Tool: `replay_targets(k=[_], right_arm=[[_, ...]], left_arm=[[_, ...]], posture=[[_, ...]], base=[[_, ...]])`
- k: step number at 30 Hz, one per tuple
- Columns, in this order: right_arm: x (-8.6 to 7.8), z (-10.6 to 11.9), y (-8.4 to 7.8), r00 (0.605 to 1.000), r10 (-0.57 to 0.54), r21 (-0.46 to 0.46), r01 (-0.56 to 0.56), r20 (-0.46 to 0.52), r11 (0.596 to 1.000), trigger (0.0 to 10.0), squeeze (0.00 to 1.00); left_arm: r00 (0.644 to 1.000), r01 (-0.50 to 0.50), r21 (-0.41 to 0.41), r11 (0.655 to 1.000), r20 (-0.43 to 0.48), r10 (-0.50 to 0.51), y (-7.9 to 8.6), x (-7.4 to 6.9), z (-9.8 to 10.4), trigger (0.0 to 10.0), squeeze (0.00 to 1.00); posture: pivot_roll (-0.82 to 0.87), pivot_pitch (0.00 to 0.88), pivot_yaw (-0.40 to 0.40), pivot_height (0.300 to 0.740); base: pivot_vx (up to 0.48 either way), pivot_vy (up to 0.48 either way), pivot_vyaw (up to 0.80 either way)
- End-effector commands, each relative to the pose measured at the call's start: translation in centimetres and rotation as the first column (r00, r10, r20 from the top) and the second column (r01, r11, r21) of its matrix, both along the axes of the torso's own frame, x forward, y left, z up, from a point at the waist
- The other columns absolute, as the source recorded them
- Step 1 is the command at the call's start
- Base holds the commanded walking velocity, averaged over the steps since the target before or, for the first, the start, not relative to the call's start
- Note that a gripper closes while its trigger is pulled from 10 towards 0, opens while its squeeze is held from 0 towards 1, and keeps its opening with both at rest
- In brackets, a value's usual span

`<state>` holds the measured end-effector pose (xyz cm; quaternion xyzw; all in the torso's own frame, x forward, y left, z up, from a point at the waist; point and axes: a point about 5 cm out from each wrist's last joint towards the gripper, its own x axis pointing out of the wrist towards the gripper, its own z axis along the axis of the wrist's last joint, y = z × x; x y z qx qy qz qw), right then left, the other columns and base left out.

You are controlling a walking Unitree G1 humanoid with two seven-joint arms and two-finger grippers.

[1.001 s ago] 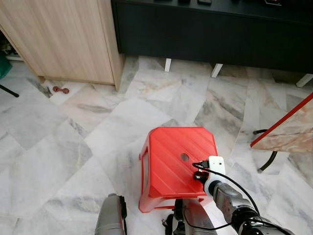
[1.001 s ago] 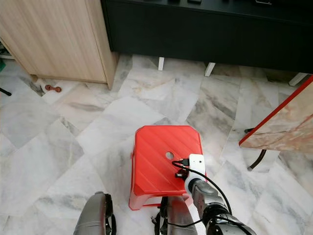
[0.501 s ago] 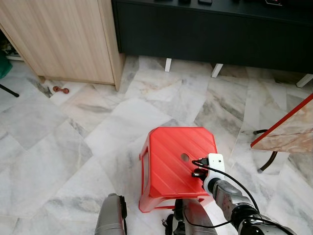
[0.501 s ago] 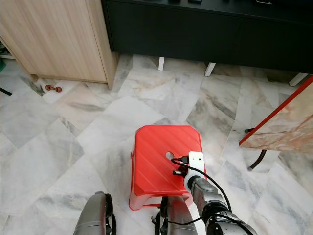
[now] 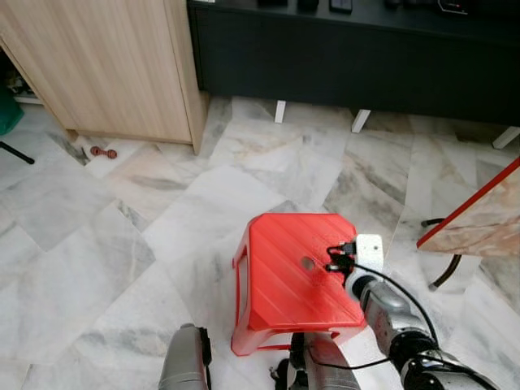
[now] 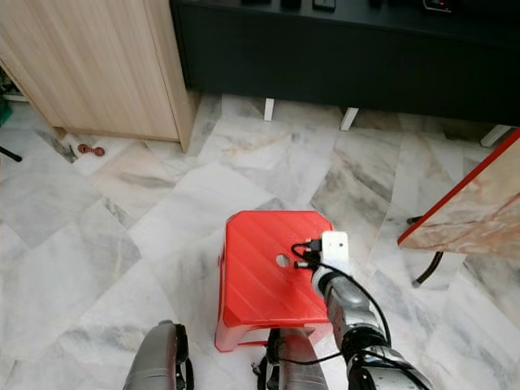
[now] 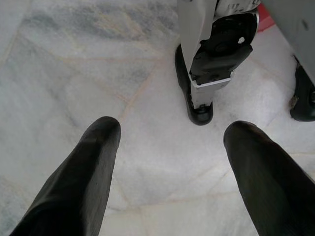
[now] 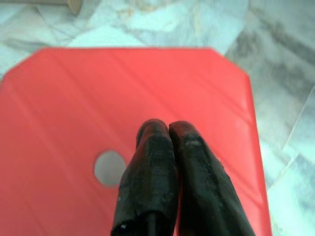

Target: Hang keys on a hook

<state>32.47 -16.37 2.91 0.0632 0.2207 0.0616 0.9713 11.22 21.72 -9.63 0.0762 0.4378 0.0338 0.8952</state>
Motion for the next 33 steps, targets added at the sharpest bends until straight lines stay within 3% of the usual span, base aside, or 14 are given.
replay_targets(k=[1,5,9,14,25,33], right_arm=[[-0.6,-0.4,-0.7,1.000,0.010,-0.077,-0.009,0.013,0.997,10.0,0.00],[-0.9,-0.1,-0.8,0.996,0.048,-0.144,-0.037,0.074,0.989,10.0,0.00],[-1.5,0.1,-0.8,0.992,0.051,-0.150,-0.034,0.113,0.988,10.0,0.00],[-2.3,-0.2,-1.2,0.994,0.035,-0.164,-0.018,0.101,0.986,10.0,0.00],[-2.7,-0.7,-1.1,0.992,-0.102,-0.013,0.103,0.077,0.995,10.0,0.00],[-2.3,-0.4,-1.1,0.989,-0.131,-0.005,0.132,0.069,0.991,10.0,0.00]], left_arm=[[0.999,0.051,-0.020,0.998,-0.006,-0.051,-1.1,0.5,-0.1,10.0,0.00],[0.999,0.054,-0.017,0.998,-0.009,-0.054,-0.9,0.9,0.0,10.0,0.00],[0.999,0.054,-0.011,0.998,-0.007,-0.054,-0.7,1.5,0.1,10.0,0.00],[0.999,0.051,-0.004,0.999,-0.006,-0.051,-0.5,2.1,0.3,10.0,0.00],[0.997,0.073,0.000,0.997,-0.015,-0.073,-0.3,3.3,0.6,10.0,0.00],[0.998,0.060,-0.008,0.998,-0.018,-0.060,-0.1,3.3,0.6,10.0,0.00]], posture=[[0.12,0.140,-0.128,0.634],[0.12,0.121,-0.121,0.634],[0.12,0.099,-0.115,0.634],[0.11,0.077,-0.109,0.634],[0.10,0.034,-0.081,0.634],[0.10,0.028,-0.079,0.634]], base=[[0.000,0.000,0.00],[0.000,0.000,0.00],[0.000,0.000,0.00],[0.000,0.000,0.00],[0.000,0.000,0.00],[0.000,0.000,0.00]])
